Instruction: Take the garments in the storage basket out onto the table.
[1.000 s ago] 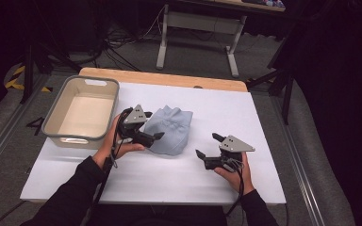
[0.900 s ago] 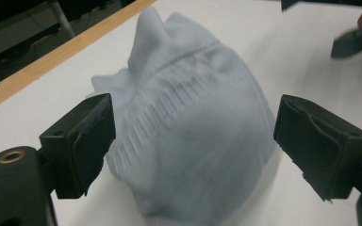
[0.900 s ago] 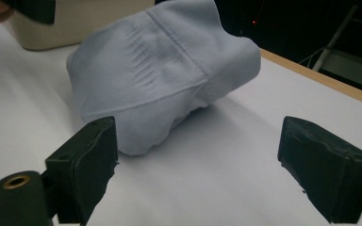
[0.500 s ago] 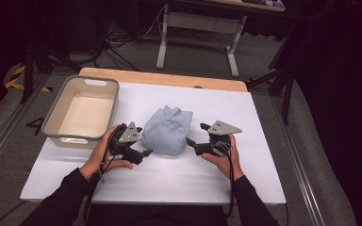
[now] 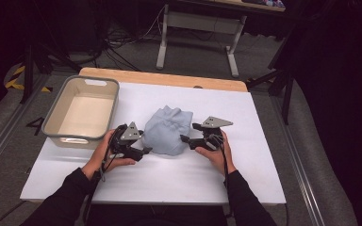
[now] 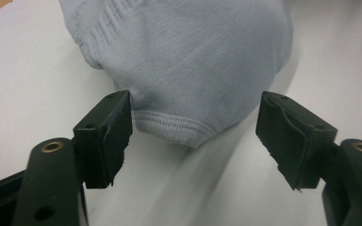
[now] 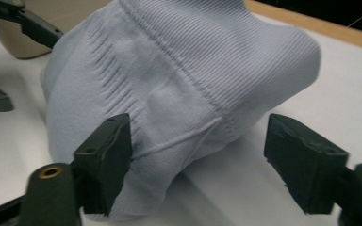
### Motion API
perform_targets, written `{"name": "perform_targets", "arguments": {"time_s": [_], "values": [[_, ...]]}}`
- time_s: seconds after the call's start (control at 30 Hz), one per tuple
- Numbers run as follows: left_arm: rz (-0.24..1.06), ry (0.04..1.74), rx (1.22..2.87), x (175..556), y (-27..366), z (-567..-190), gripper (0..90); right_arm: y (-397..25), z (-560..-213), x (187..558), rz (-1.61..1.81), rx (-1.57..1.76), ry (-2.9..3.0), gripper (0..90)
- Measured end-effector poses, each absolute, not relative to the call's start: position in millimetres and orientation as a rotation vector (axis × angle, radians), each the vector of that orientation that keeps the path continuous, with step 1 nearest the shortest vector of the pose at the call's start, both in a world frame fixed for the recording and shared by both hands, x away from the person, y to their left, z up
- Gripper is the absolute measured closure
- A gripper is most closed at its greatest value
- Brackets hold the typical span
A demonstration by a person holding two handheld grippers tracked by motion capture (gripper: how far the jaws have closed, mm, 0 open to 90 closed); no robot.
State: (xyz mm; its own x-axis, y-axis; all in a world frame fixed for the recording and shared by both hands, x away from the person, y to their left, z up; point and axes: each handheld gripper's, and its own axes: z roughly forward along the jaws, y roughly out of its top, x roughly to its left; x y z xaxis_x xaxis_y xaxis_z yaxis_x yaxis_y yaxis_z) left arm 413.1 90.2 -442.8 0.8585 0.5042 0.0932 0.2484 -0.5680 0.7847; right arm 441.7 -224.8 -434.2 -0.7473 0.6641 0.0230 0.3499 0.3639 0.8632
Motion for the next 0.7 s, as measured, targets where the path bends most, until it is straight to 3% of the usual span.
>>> {"name": "perform_targets", "arguments": {"time_s": [0.1,0.27,0.4,0.53,0.7], "values": [[0.372,0.546,2.198,415.4,90.8,-444.7,37.7,-222.8,-436.3,442.0,1.351,0.889,2.32,35.9],[0.336,0.552,2.193,420.1,93.0,-448.3,48.7,-223.7,-438.6,441.1,1.396,0.9,2.334,59.7],[0.327,0.55,2.207,420.5,93.7,-449.9,54.2,-221.9,-438.2,437.9,1.382,0.87,2.334,72.0],[0.332,0.542,2.217,420.3,92.0,-450.4,60.6,-220.9,-436.1,434.2,1.38,0.842,2.325,78.9],[0.36,0.536,2.23,420.4,90.7,-448.8,77.7,-222.0,-430.8,429.9,1.394,0.808,2.302,83.1]]}}
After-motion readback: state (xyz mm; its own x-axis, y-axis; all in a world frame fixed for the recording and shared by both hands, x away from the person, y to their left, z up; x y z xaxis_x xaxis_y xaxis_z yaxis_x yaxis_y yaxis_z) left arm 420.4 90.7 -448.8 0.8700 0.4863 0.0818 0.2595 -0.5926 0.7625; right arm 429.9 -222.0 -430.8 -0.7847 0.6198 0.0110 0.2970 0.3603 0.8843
